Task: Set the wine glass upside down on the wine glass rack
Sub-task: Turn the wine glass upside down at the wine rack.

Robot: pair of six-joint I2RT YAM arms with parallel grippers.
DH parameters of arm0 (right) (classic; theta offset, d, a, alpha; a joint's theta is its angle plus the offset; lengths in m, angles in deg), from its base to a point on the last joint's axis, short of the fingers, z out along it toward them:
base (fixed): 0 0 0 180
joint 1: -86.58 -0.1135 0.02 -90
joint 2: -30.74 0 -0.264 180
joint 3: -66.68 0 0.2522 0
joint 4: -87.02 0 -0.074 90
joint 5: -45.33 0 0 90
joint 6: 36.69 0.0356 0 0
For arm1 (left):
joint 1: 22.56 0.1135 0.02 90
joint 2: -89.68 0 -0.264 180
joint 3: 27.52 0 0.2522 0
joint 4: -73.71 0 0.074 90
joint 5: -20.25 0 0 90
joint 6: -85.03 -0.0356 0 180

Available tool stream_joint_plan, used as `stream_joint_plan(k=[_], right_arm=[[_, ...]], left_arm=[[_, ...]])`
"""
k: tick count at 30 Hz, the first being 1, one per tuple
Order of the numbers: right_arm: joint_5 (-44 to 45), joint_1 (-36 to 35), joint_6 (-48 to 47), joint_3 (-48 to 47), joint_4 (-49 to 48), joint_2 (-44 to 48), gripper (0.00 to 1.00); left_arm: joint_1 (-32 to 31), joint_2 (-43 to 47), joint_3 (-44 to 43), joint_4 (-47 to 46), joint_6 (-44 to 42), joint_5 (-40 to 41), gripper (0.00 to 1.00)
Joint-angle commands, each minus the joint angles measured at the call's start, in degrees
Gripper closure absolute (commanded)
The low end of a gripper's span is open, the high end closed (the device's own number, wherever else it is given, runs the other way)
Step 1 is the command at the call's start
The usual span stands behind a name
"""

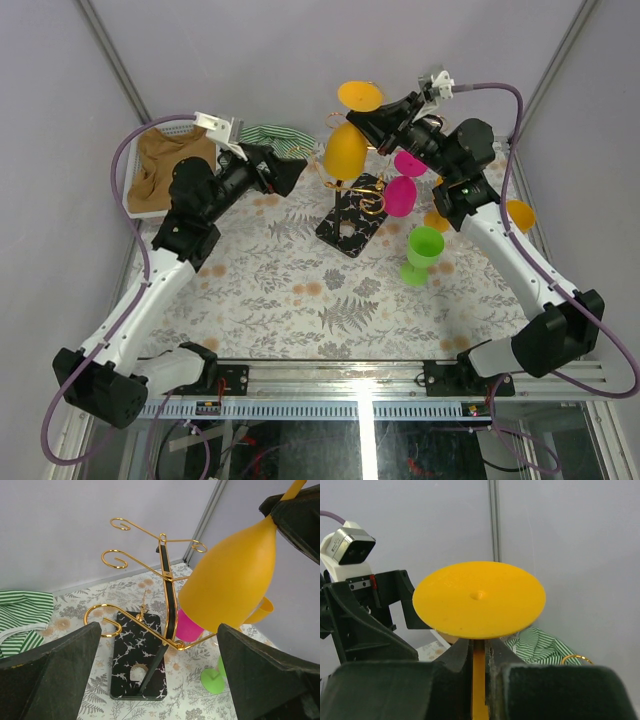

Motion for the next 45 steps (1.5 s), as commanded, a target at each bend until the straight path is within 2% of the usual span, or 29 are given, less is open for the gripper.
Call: stream_joint_plan(k=[1,9,16,21,28,35,38,42,45], right_arm=[[0.6,-1.4,-3.0,-0.7,1.8,3.8,1.00],[2.2,-1.8,-4.3,3.2,2.2,5.9,1.00],[2.2,-3.5,-4.5,1.4,2.7,3.9,1.00],[2.4,-5.0,-5.6,0.5,3.4,3.0,1.00],[4.7,-6.2,-5.4,0.3,2.9,3.4,1.00],[7.2,-7.7,-4.7,-0.7,3.8,3.0,1.00],[7.3,-8.0,-3.7,-0.6,2.8,2.8,1.00],[7.4,-8.1,-3.3,0.5,0.5,3.5,1.00],[7.1,-8.2,-3.3,0.3,0.6,3.6,1.00]], left_arm=[[0.3,3.0,2.0,-0.5,-2.0,-0.2,0.00],[0.2,6.2,6.0,-1.5,3.0,-2.8,0.00],[0.2,10.1,12.7,-10.8,-0.5,-4.3,0.00],[0.2,9.8,12.1,-10.7,-0.7,-4.4,0.00],[0.2,10.4,16.5,-15.8,5.4,-4.1,0.00],[0.1,13.9,23.5,-16.0,-0.6,-0.8,0.00],[0.2,15.5,27.3,-20.5,3.8,0.1,0.00],[0.2,16.2,30.7,-27.0,15.7,2.3,0.00],[0.2,15.2,31.8,-30.0,21.5,2.5,0.00]])
